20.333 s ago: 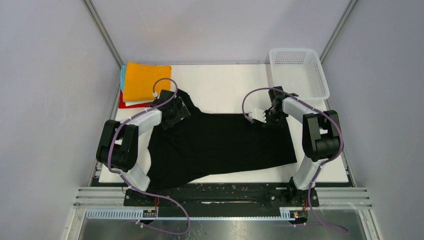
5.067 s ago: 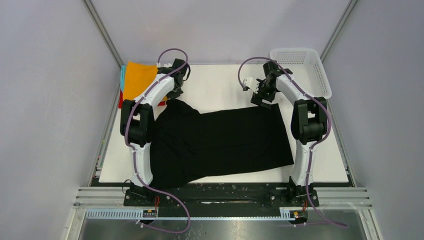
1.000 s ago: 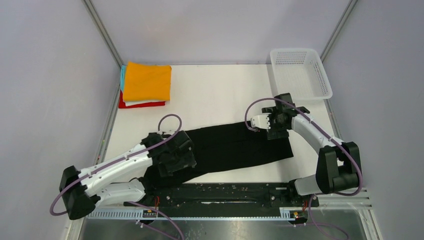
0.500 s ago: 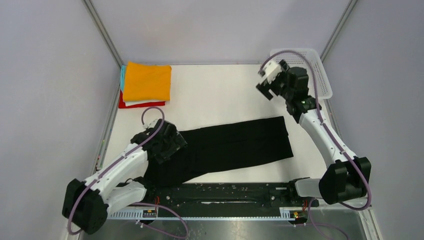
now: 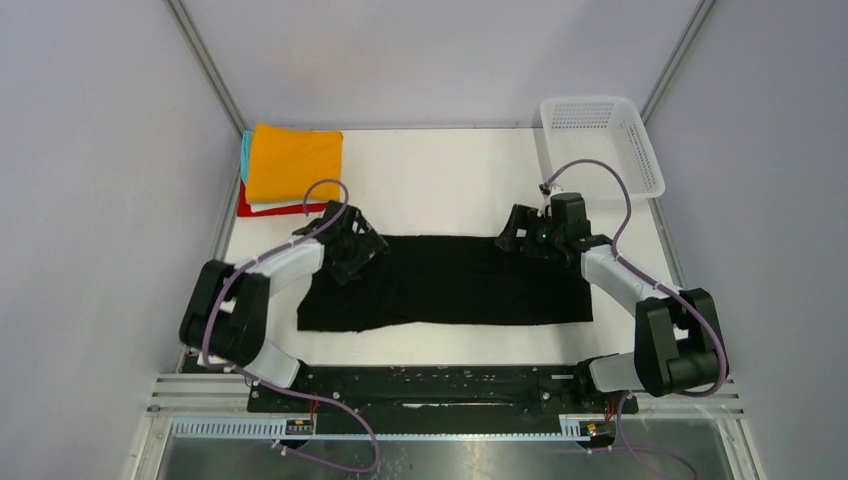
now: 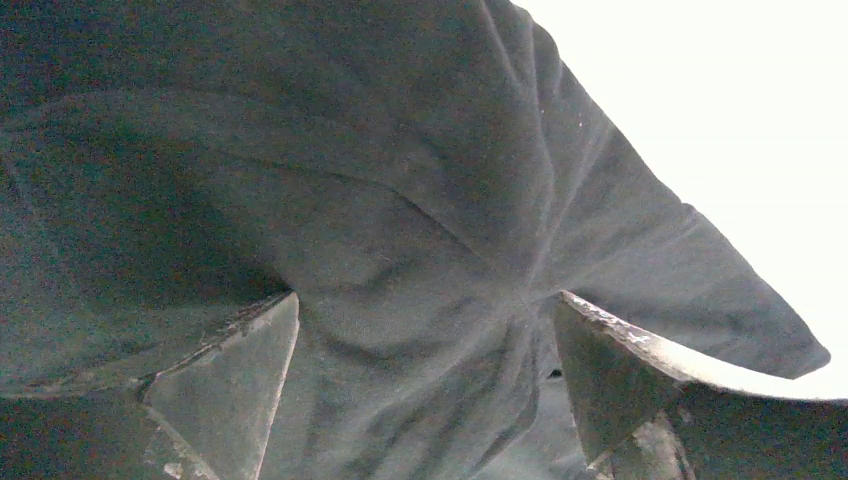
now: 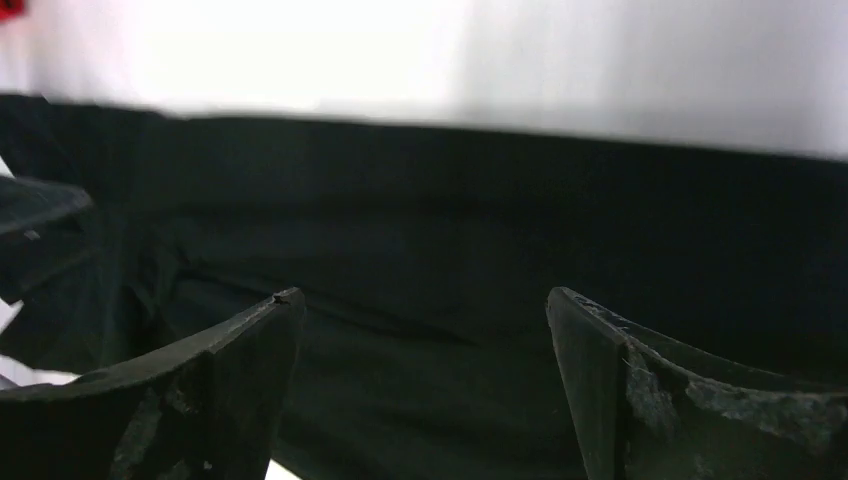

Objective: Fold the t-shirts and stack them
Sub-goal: Rotate the tshirt 90 degrees

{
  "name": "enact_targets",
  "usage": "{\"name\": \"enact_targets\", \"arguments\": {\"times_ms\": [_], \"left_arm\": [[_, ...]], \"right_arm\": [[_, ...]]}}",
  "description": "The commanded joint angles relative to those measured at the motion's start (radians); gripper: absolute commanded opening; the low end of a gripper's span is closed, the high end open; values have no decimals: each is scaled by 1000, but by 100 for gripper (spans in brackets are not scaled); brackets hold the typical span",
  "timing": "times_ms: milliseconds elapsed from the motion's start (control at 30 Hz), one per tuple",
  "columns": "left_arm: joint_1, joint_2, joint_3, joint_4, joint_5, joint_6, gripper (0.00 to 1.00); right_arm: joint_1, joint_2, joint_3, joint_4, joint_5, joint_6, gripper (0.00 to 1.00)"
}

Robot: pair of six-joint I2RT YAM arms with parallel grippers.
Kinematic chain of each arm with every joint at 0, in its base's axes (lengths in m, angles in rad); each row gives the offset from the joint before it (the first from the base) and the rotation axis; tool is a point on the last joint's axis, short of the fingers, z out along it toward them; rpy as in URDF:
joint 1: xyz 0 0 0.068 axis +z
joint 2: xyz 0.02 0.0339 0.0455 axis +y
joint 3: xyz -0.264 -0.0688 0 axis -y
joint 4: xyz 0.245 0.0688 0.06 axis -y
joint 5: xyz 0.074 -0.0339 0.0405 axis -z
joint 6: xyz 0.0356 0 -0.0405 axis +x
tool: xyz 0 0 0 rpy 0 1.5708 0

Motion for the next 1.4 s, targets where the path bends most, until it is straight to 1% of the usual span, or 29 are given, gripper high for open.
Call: {"name": "enact_targets", "arguments": {"times_ms": [0,33,133,200,267,300,333,400,433,500,567,600,667,700,767,800,867,933,1000,1067,1133,1233,1300,1367], "left_arm": [[13,223,121,129,-7,33,99],[16,278,192,109,-5,44,99],[27,455,445,24,116,89,99],[27,551,585,24,145,81,99],[28,676,757,4,167,73,99],[28,740,885,-16,185,77,99],[28,803,962,-41,199,73,99],[28,938,1170,-91,244,51,99],[27,1008,1296,-79,281,40,99],[29,1144,1489,-34,357,-13,99],[31,1272,1640,86,421,-111,99],[32,1322,1668,185,444,-177,99],[33,1385,1677,384,450,-331,99],[32,1415,1696,444,431,-379,99],[30,1472,1770,462,394,-419,99],[29,1476,1787,469,378,-413,99],[26,1448,1752,478,325,-383,99],[25,1407,1718,457,256,-334,99],[25,1392,1723,449,204,-306,99],[24,1402,1753,486,178,-301,99],[25,1417,1791,506,159,-306,99],[24,1395,1802,522,163,-292,99],[23,1348,1801,509,183,-247,99],[20,1264,1772,485,217,-171,99]], "right_arm": [[17,48,-13,11,64,144,99],[17,72,-9,-3,77,145,99],[17,142,24,-101,64,126,99],[17,178,31,-132,55,126,99],[27,196,20,-144,32,144,99],[40,204,14,-148,14,157,99],[60,207,9,-154,7,163,99],[123,217,8,-163,-15,180,99],[162,224,12,-167,-25,188,100],[234,242,25,-169,-67,226,99],[292,265,40,-153,-124,273,100],[323,278,52,-148,-143,295,100],[389,301,88,-157,-184,305,100],[425,309,111,-160,-202,305,99],[481,313,140,-147,-237,298,99],[505,308,150,-136,-244,292,99],[512,285,158,-143,-228,278,100],[511,253,168,-182,-166,256,99],[512,214,167,-205,-115,236,99],[512,170,149,-195,-93,237,100],[512,117,121,-173,-51,240,100],[508,35,84,-176,70,253,100],[500,-20,69,-190,136,258,99],[496,-69,53,-191,180,233,99]]}}
